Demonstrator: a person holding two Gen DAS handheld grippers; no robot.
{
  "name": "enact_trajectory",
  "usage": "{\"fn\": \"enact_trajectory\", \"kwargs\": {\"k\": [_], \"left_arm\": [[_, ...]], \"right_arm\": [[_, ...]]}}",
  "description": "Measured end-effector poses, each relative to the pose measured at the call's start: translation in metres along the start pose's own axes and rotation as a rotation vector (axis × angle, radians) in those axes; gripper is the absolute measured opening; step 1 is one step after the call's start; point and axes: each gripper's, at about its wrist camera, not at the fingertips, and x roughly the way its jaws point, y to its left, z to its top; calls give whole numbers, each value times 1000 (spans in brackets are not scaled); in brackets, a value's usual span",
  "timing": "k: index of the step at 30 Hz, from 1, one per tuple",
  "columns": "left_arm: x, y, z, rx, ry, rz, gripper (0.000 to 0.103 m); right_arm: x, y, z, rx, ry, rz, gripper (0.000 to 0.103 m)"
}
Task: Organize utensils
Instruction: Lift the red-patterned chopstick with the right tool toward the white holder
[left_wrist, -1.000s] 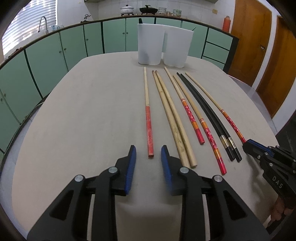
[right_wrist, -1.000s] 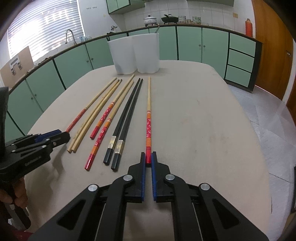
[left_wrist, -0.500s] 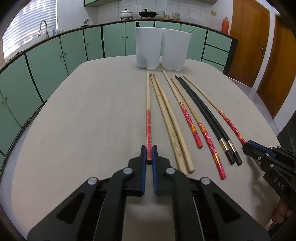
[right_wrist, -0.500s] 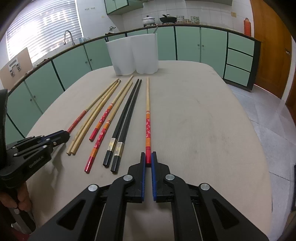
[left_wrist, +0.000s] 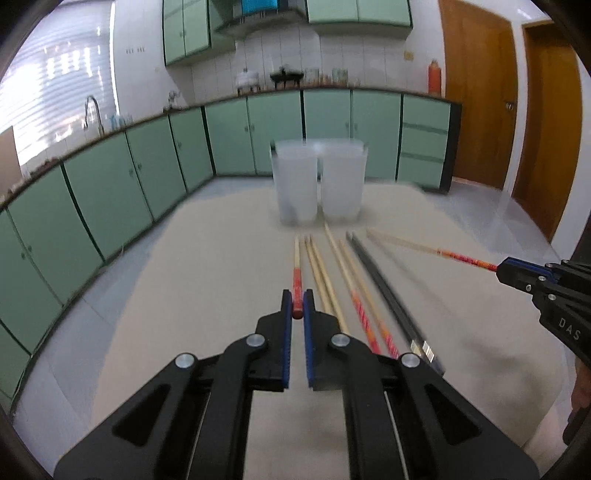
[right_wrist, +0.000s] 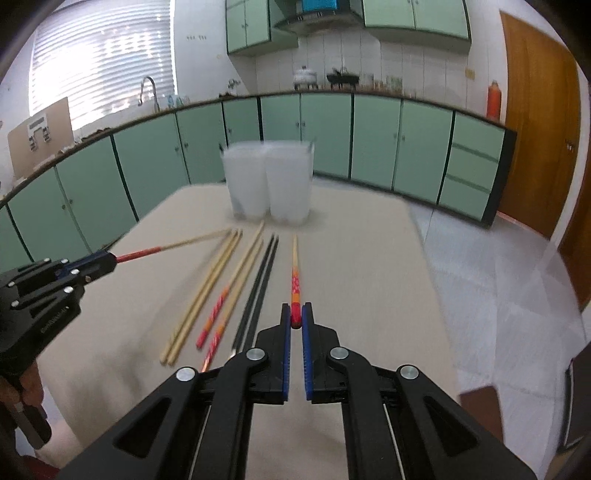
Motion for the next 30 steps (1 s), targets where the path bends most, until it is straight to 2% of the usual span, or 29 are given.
{"fn": "enact_trajectory", "kwargs": {"k": [4,7,12,17,23,30], "left_arm": [[-16,4,33,-6,-77,-11,5],[-22,8,59,-21,-120,-36,5],[-16,13,93,-47,-130,-102,5],[-7,19,110,-71,-117,-147,5],[-9,24,124,-75,-132,-152,5],[-28,33,166,-79,-228,-148,5]], "right_arm": [[-17,0,31,-45,-59,-14,6],[-26,-2,58,-65,-94,11,6],[-28,-6,100,-84,-104,61,6],[-22,-6,130,-104,-77,108,6],[-19,-8,155,-120,-72,151,6],[-33,-10,214,-124,-159,198,6]]}}
